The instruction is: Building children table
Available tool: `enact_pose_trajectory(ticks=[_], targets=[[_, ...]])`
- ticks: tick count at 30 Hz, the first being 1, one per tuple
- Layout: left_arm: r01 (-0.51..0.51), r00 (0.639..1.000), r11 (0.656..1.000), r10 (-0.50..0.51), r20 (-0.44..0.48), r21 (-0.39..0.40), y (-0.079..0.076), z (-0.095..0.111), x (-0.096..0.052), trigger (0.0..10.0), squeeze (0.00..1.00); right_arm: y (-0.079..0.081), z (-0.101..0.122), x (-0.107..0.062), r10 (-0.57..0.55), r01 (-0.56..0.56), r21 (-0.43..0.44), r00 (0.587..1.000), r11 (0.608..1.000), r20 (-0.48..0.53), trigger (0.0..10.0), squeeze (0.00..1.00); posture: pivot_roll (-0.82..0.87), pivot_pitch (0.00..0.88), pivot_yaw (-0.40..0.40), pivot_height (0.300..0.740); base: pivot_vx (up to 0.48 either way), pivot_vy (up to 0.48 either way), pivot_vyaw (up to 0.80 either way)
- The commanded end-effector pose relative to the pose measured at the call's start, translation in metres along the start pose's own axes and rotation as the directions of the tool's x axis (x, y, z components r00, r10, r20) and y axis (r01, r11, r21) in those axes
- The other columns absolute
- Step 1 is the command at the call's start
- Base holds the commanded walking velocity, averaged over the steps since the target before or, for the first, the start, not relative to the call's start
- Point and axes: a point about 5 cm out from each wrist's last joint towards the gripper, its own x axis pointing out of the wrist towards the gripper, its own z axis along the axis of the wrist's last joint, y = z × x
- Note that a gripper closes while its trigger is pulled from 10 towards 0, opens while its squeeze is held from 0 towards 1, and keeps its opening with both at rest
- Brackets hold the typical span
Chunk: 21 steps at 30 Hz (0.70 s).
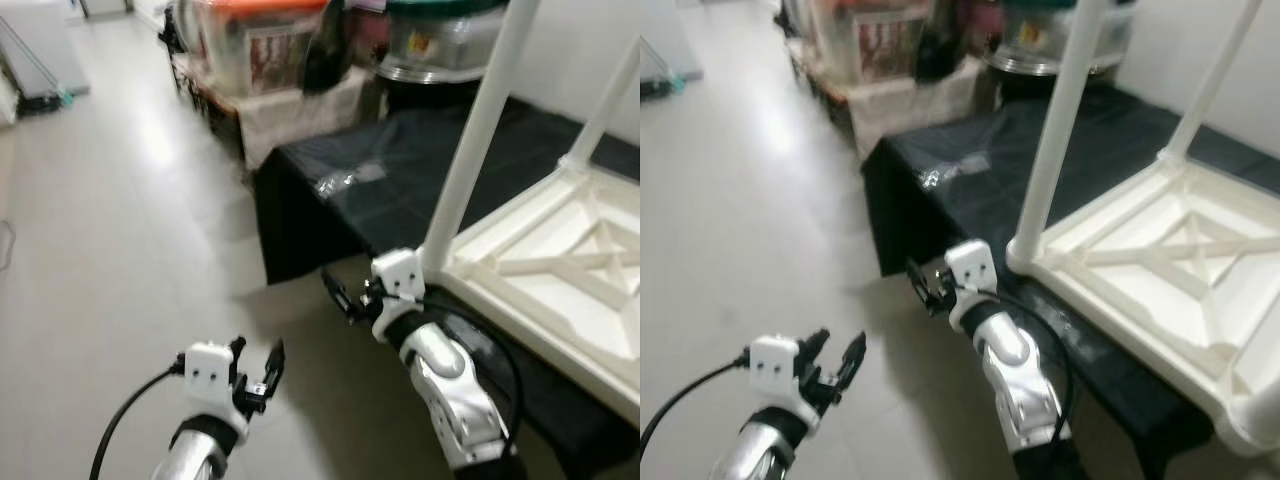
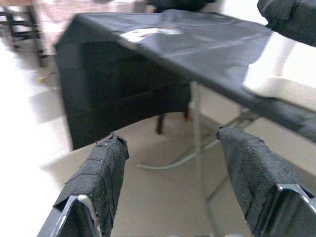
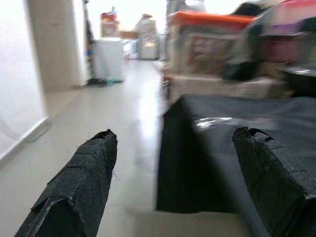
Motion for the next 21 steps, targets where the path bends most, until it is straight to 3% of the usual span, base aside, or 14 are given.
enact_pose_trajectory(ticks=[1, 8, 16, 21], targets=[[0.000, 1.000, 1.000, 0.000, -0.016, -0.003, 0.001, -0.002, -0.003, 10.0, 0.00, 0.004, 0.003, -0.003, 0.009, -0.009, -0.016, 1.000, 1.000, 0.019, 10.0, 0.00, 0.01, 0.000, 0.004, 0.740, 0.000, 0.000, 0.00], [0.000, 1.000, 1.000, -0.001, -0.026, -0.017, 0.002, -0.003, -0.005, 10.0, 0.00, 0.020, 0.005, -0.017, 0.107, -0.106, -0.027, 0.994, 0.994, 0.023, 10.0, 0.00, 0.01, 0.000, 0.016, 0.740, 0.000, 0.000, -0.41], [0.004, 1.000, 1.000, -0.005, -0.029, -0.020, 0.001, -0.003, -0.005, 10.0, 0.00, 0.028, 0.009, -0.012, 0.149, -0.148, -0.024, 0.988, 0.989, 0.043, 10.0, 0.00, 0.02, 0.000, 0.015, 0.740, 0.000, 0.000, -0.80], [0.002, 0.999, 1.000, -0.003, -0.034, -0.025, 0.001, -0.004, -0.005, 10.0, 0.00, 0.050, 0.030, -0.004, 0.291, -0.296, 0.029, 0.949, 0.955, 0.121, 10.0, 0.00, 0.02, 0.000, 0.015, 0.740, 0.000, 0.000, -0.80]])
